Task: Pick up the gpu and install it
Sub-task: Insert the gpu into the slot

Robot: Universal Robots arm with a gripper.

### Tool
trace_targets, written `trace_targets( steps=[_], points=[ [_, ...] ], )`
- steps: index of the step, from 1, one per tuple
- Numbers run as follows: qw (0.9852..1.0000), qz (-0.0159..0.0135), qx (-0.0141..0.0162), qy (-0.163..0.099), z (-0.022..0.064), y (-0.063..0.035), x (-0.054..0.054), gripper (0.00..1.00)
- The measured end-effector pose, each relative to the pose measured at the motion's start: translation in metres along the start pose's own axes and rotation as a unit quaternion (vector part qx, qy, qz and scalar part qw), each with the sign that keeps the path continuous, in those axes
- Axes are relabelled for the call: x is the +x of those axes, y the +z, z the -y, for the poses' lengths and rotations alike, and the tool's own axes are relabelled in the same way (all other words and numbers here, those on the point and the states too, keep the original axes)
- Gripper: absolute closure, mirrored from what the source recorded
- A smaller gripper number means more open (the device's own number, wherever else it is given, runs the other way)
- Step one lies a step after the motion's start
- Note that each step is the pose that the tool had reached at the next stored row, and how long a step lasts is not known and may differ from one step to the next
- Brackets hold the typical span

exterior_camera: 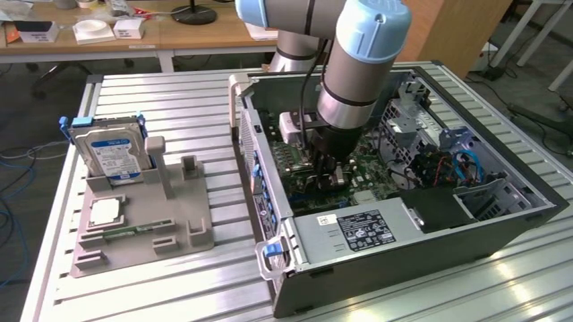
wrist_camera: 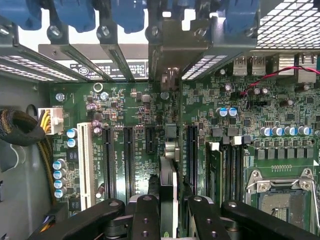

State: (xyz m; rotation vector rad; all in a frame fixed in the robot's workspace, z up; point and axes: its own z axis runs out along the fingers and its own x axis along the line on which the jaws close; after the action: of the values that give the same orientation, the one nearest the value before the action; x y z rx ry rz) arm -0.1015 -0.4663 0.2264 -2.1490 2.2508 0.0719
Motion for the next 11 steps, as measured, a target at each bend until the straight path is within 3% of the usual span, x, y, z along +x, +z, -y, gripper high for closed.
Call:
trace_targets(
  steps=[3, 5, 11],
  points=[
    [1.0, 0.0021, 0.0007, 0.0, -0.0004, -0.0008, -0.001, 0.73],
    [1.0, -0.0003, 0.0, 0.0, -0.0003, -0.0053, 0.0, 0.67],
    [1.0, 0.0, 0.0001, 0.0, -0.0002, -0.0146, -0.001, 0.67]
  ],
)
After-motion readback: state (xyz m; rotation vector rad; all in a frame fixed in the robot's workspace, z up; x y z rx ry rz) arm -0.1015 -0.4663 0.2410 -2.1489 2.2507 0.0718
